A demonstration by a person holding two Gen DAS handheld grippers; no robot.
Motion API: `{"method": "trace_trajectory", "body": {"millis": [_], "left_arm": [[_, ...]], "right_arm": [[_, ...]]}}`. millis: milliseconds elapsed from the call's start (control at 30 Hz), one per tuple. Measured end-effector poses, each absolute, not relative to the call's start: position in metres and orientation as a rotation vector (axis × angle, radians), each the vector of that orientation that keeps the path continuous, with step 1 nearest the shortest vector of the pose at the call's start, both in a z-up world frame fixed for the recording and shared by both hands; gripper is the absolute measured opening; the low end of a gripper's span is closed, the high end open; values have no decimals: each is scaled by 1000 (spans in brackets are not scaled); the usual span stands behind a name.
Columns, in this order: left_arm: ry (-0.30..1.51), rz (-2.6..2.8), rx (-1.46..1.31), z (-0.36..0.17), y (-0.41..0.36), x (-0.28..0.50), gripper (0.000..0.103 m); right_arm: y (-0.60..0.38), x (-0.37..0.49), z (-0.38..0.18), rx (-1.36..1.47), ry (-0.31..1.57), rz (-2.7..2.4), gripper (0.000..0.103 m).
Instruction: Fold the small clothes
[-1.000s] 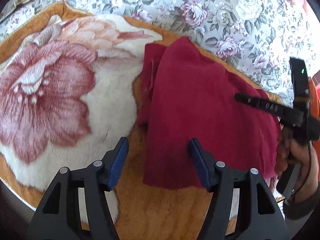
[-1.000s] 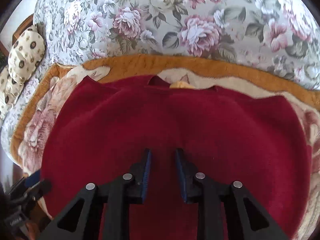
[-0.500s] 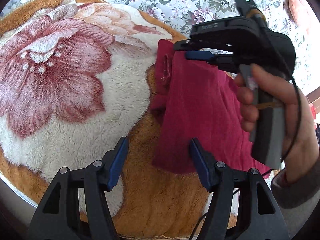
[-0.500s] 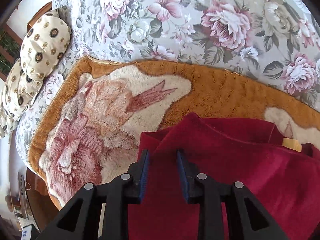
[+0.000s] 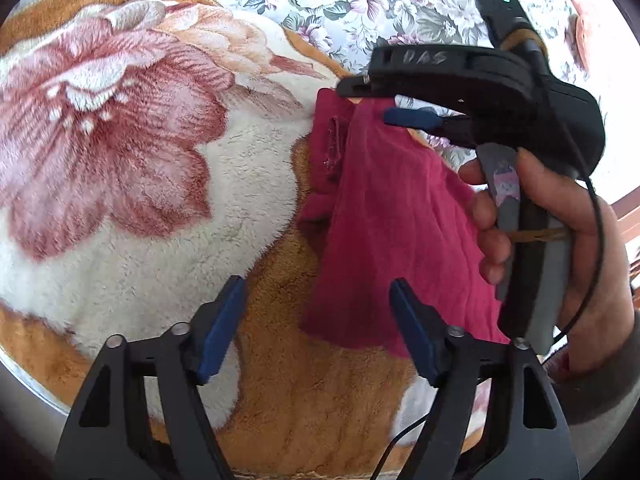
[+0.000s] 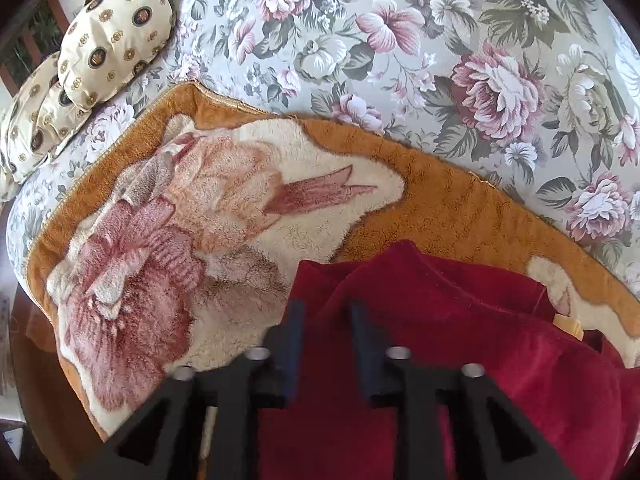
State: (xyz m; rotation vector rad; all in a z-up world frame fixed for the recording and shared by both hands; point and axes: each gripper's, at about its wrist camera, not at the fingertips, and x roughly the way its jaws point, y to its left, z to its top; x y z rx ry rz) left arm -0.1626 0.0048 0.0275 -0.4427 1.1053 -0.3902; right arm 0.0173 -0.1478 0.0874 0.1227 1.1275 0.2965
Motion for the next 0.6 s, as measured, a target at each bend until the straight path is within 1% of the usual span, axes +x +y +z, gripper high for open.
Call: {"method": "trace_trajectory", "body": {"millis": [33,133,200,267,367,533,567,600], "left_arm": [[1107,-396,-465,26,5,-163,77],[1102,-405,-463,23,1,-166,79],[1092,-409,-478,23,0,-164,79],[1084,-422,-517,19,1,-158,83],[1064,-429,-554,16,3,-157,84],[1038,-440,-553,15,-4,-155,91],[1033,-437,-552,14,-6,-152,91],[1029,-437,-550,14,-7,-152,91]], "right_arm": [[-145,18,88,112,1156,290,72],[-132,25,78,55,1252,286,72],[-125,28,70,12,1280,274,72],[-115,31,63,-52,1289,246,72],[-105,35,55,-115,1303,206,74],[-97,29,49,-213,1265,180,74],[-98,27,49,-216,1252,180,70],[-100,24,51,-223,1234,174,59]]}}
